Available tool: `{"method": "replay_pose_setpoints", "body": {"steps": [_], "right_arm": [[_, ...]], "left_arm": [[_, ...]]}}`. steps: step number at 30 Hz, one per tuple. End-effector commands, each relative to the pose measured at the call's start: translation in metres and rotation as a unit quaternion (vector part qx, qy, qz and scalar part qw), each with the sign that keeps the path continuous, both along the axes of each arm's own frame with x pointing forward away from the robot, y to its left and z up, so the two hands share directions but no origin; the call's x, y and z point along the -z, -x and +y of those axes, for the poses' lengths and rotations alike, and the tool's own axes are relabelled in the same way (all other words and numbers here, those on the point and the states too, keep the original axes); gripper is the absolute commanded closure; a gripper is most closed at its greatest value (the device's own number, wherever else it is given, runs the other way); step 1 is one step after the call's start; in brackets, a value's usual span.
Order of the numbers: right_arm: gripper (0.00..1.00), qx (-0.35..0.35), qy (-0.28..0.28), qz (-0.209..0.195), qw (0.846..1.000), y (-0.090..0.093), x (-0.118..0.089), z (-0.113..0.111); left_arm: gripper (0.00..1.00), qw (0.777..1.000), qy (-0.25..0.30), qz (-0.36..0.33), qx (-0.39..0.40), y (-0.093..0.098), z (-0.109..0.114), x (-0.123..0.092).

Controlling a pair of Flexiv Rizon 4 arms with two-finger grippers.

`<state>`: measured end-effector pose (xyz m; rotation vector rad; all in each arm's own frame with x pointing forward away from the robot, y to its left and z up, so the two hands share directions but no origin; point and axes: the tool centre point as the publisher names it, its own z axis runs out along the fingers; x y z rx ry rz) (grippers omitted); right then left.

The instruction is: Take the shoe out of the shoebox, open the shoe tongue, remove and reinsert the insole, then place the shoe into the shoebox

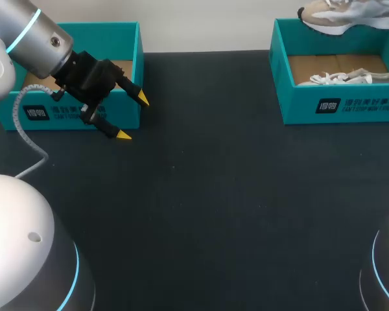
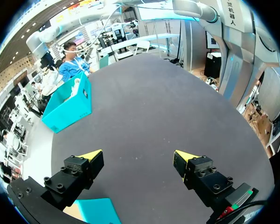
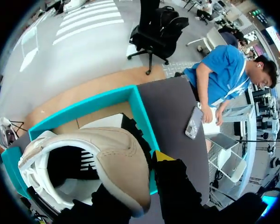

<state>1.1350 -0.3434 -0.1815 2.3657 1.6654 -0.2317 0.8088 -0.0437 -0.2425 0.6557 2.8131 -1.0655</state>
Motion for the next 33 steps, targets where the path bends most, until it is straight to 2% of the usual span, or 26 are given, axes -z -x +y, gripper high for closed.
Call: {"method": "replay_pose_setpoints", "body": {"steps": [1,7,18,33], "right_arm": [[1.0,-0.009,0.009,-0.03,0.999,0.007,0.0,0.001],[1.0,-0.017,0.011,-0.035,0.999,0.008,0.007,0.004],[1.0,0.018,0.013,-0.067,0.998,0.009,0.028,0.003],[1.0,0.014,0.001,-0.056,0.998,0.007,0.067,0.008]], "left_arm": [[0.0,1.0,-0.001,0.0,0.0,0.0,0.0,0.0],[0.0,1.0,-0.001,0.0,0.0,0.0,0.0,0.0],[0.0,1.0,-0.001,0.0,0.0,0.0,0.0,0.0],[0.0,1.0,-0.001,0.0,0.0,0.0,0.0,0.0]]}}
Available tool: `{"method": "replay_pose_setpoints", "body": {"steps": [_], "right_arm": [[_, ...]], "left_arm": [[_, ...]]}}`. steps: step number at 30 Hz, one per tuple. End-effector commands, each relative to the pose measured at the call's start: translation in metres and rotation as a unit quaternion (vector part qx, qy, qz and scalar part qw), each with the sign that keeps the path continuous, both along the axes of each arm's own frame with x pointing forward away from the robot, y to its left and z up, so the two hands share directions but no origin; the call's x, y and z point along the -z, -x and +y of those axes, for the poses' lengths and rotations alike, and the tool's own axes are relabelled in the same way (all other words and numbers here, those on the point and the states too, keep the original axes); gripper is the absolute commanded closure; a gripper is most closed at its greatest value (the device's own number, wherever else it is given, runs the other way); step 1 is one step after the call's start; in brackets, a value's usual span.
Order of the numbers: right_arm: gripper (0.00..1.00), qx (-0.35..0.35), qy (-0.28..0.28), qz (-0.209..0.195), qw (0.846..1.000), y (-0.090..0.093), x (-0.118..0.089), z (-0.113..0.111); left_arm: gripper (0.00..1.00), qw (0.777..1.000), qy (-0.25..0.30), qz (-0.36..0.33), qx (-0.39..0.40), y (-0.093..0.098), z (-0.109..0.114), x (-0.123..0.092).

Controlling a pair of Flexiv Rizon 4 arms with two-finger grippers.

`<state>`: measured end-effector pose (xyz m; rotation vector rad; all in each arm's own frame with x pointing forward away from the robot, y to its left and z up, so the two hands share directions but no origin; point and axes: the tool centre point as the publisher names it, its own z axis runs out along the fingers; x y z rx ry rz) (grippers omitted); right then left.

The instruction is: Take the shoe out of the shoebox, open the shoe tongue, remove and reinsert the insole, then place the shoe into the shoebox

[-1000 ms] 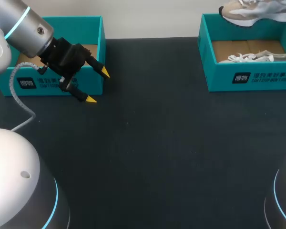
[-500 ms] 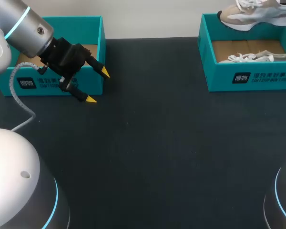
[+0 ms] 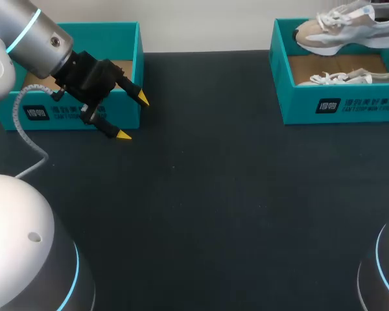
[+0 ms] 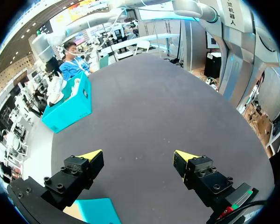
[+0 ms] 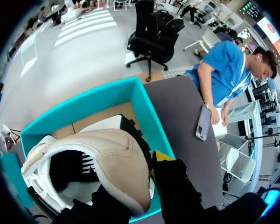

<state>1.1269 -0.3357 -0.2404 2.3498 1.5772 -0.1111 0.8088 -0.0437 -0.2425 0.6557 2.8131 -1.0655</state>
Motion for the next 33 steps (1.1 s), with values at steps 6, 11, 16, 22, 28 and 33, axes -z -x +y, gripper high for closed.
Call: {"method": "replay_pose_setpoints", "body": {"steps": [6,11,16,22,28,33], "right_arm": [[1.0,-0.001,-0.011,0.007,1.0,-0.003,0.023,0.003],[1.0,0.01,-0.012,0.007,1.0,-0.005,0.034,0.003],[1.0,0.013,-0.01,0.01,1.0,-0.009,0.044,0.003],[1.0,0.015,-0.005,0.014,1.0,-0.013,0.056,0.001],[1.0,0.014,-0.007,0.021,1.0,-0.018,0.069,0.0],[1.0,0.013,-0.007,0.023,1.0,-0.021,0.08,0.0]], "left_arm": [[0.0,1.0,-0.001,0.0,0.0,0.0,0.0,0.0],[0.0,1.0,-0.001,0.0,0.0,0.0,0.0,0.0],[0.0,1.0,-0.001,0.0,0.0,0.0,0.0,0.0],[0.0,1.0,-0.001,0.0,0.0,0.0,0.0,0.0],[0.0,1.0,-0.001,0.0,0.0,0.0,0.0,0.0],[0.0,1.0,-0.001,0.0,0.0,0.0,0.0,0.0]]}}
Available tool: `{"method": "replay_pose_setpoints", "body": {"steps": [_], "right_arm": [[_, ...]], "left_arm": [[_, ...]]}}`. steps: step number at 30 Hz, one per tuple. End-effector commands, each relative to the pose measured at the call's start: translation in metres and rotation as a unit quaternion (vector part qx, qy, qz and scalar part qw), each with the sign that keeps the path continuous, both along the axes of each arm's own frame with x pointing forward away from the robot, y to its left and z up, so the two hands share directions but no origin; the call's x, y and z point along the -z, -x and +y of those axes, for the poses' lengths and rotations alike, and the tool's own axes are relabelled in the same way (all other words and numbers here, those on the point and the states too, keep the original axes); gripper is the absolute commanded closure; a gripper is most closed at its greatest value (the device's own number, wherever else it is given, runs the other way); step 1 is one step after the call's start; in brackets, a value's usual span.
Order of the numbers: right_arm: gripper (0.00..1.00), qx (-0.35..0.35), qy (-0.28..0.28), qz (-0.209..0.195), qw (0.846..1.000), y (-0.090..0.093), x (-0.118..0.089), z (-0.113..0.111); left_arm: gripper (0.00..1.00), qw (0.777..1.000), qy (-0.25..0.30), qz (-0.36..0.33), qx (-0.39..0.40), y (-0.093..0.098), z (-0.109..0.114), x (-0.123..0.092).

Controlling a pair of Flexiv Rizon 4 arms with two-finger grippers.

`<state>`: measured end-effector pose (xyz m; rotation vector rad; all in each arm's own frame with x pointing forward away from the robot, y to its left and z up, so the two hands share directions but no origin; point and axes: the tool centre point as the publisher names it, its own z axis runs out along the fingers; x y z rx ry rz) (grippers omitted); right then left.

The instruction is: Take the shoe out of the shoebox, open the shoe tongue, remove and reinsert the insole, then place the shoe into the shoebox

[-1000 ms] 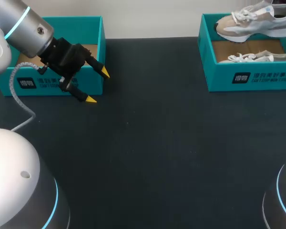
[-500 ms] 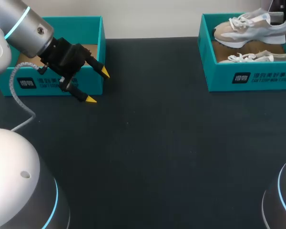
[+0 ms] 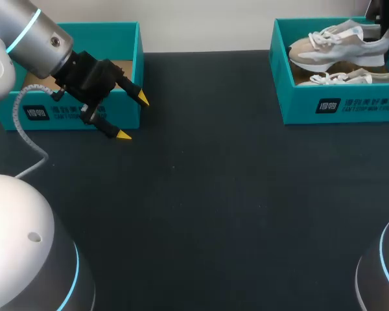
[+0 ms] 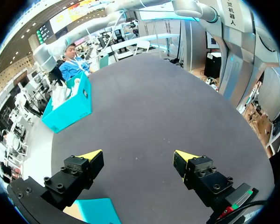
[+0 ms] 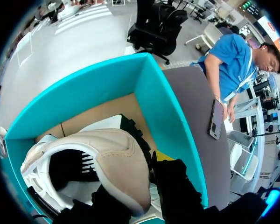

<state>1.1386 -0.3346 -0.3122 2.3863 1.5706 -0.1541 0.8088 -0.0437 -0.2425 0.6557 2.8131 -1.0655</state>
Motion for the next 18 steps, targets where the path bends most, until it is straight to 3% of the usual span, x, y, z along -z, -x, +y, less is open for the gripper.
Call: {"method": "replay_pose_setpoints", "body": {"steps": [1,18], "right_arm": [[1.0,0.0,-0.003,0.008,1.0,-0.01,0.011,-0.001],[1.0,-0.014,-0.004,0.022,1.0,-0.019,0.049,0.003]], "left_arm": [[0.0,1.0,-0.001,0.0,0.0,0.0,0.0,0.0],[0.0,1.0,-0.001,0.0,0.0,0.0,0.0,0.0]]}}
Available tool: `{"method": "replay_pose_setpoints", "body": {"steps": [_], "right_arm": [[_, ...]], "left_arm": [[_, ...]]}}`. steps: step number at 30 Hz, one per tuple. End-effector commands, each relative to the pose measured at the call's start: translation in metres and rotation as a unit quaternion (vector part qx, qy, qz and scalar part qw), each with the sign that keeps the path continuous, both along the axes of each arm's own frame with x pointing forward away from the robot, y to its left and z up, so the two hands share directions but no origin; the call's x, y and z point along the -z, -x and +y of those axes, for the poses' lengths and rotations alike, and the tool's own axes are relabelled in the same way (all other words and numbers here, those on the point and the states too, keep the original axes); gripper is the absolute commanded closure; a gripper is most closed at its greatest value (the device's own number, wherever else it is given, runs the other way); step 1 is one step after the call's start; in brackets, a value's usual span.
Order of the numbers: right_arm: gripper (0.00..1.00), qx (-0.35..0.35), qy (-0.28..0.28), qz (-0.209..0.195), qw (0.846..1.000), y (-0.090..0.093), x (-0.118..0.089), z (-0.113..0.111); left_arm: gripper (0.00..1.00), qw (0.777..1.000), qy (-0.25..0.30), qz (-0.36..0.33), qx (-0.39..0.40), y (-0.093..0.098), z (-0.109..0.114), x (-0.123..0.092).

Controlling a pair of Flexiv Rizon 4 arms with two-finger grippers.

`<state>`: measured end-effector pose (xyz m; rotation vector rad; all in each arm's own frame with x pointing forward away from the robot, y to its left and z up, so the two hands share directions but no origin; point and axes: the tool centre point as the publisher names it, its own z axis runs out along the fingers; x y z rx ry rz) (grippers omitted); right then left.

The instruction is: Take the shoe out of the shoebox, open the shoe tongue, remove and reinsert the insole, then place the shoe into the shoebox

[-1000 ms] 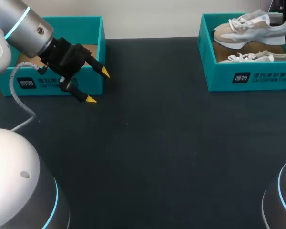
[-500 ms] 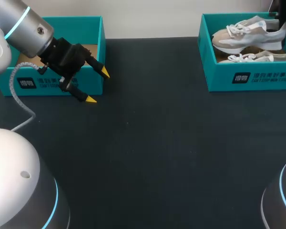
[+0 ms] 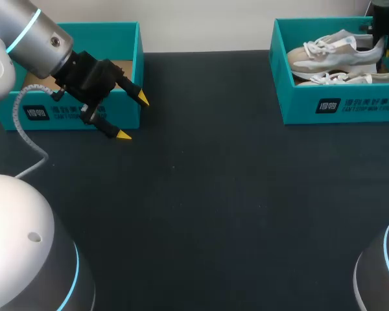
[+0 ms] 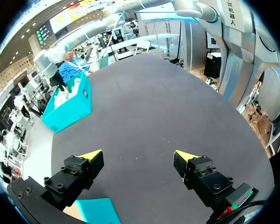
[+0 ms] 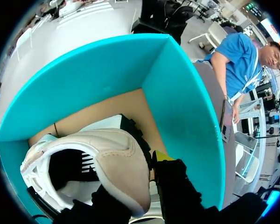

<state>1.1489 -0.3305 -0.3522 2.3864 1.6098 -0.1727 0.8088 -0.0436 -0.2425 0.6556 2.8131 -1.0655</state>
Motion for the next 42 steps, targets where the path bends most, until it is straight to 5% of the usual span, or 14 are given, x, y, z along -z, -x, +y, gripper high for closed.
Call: {"method": "replay_pose_setpoints", "body": {"steps": [1,16,18,24,42], "right_arm": [[1.0,-0.009,0.001,0.013,1.0,-0.009,0.011,-0.002],[0.99,-0.008,-0.003,0.024,1.0,-0.011,0.021,-0.004],[0.79,-0.008,-0.004,0.022,1.0,-0.011,0.02,-0.004],[0.62,-0.007,-0.006,0.016,1.0,-0.009,0.015,-0.003],[0.51,-0.022,-0.002,-0.011,1.0,0.017,-0.025,0.01]], "left_arm": [[0.0,1.0,-0.001,0.0,0.0,0.0,0.0,0.0],[0.0,1.0,-0.001,0.0,0.0,0.0,0.0,0.0],[0.0,1.0,-0.001,0.0,0.0,0.0,0.0,0.0],[0.0,1.0,-0.001,0.0,0.0,0.0,0.0,0.0],[0.0,1.0,-0.001,0.0,0.0,0.0,0.0,0.0]]}}
